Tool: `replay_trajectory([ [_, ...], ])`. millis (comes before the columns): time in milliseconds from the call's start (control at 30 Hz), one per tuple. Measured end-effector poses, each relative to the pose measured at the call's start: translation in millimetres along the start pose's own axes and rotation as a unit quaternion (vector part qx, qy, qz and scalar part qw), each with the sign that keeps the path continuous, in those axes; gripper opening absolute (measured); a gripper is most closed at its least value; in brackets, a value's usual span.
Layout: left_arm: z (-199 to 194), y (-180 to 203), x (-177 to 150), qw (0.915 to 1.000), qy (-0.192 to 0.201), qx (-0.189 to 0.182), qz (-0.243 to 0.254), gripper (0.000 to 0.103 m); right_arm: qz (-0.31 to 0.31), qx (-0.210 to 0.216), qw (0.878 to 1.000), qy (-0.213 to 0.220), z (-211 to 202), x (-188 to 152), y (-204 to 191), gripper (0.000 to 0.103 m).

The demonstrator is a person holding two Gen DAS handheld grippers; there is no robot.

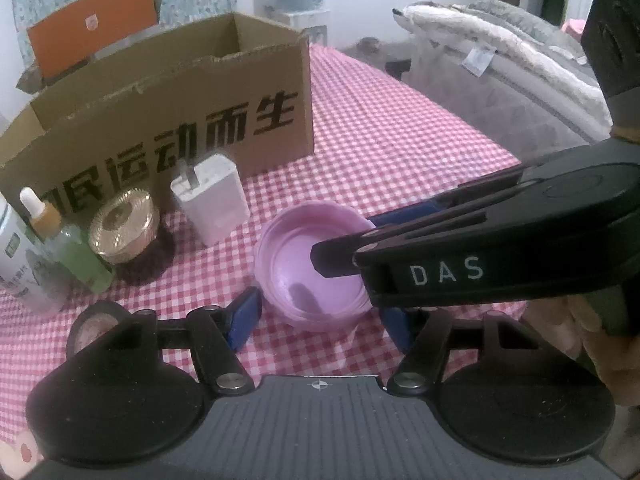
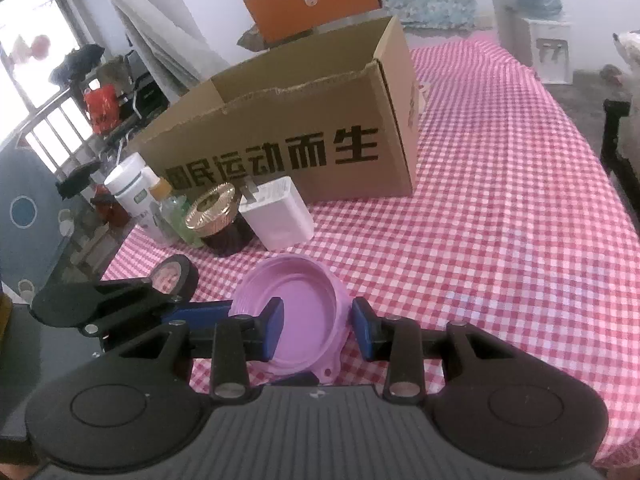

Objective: Organize rigid objects
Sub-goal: 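Carry the purple bowl into the box and open the right tool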

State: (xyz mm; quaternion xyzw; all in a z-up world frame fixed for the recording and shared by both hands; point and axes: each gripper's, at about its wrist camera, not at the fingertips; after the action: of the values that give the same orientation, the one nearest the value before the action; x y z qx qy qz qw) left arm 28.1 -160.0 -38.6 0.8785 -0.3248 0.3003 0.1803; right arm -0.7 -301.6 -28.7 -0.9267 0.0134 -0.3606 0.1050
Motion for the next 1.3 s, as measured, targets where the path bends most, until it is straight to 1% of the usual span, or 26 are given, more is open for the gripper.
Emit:
replay_trajectory([
  [133,-18.1,8.0,3.0,0.9997,0.023,0.007,0.010,0.065,-0.004,-0.003,1.000,0.020,-16.6,2.8,-3.6,0.040],
  [300,-46.2,15.3,12.7,0.9978,0.062,0.015,0.018,0.065,-0.018,-0.009,0.998,0.065,-48.0,11.8,-13.4,0.040],
  [400,-63.4,18.6,21.8,0.9951,0.091,0.025,0.028,0.065,-0.027,-0.009,0.995,0.096,-67.2,24.0,-18.3,0.040],
  [533,-86.0,15.6,40.0,0.9898,0.135,0.032,0.031,0.065,-0.039,-0.003,0.990,0.139,-89.6,47.8,-25.4,0.040],
  [667,-102.6,8.8,63.5,0.9845,0.167,0.045,0.029,0.065,-0.060,0.000,0.983,0.176,-102.5,79.1,-36.5,0.040],
  [767,-113.6,4.0,81.1,0.9796,0.187,0.064,0.033,0.065,-0.074,0.000,0.978,0.194,-106.0,101.6,-45.6,0.040],
  [833,-119.4,-2.5,91.9,0.9781,0.195,0.069,0.027,0.065,-0.083,0.005,0.976,0.200,-107.5,116.0,-51.8,0.040],
  [967,-128.0,-21.7,112.3,0.9770,0.201,0.072,0.004,0.065,-0.091,0.024,0.977,0.191,-98.8,149.1,-61.0,0.040],
  [1067,-130.6,-36.5,124.3,0.9760,0.201,0.084,-0.007,0.065,-0.091,0.039,0.982,0.162,-81.7,171.4,-65.9,0.040],
  [1133,-127.2,-48.8,133.7,0.9782,0.184,0.096,-0.014,0.065,-0.082,0.057,0.986,0.132,-63.3,187.6,-69.2,0.040],
  [1200,-124.1,-59.1,135.7,0.9791,0.177,0.099,-0.017,0.065,-0.078,0.064,0.989,0.110,-48.2,200.2,-73.6,0.040],
  [1300,-112.8,-80.9,140.6,0.9828,0.149,0.103,-0.036,0.065,-0.083,0.075,0.991,0.074,-17.2,215.4,-79.2,0.040],
])
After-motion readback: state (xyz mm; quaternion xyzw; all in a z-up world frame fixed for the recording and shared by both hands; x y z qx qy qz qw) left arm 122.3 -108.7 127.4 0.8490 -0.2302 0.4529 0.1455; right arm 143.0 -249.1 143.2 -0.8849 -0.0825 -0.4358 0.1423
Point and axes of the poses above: each gripper's, at about its wrist camera, not at the fingertips, and z roughly the way its jaws point, y to its right, x to its top, and after that the axes turned 13 degrees about -x, right-handed
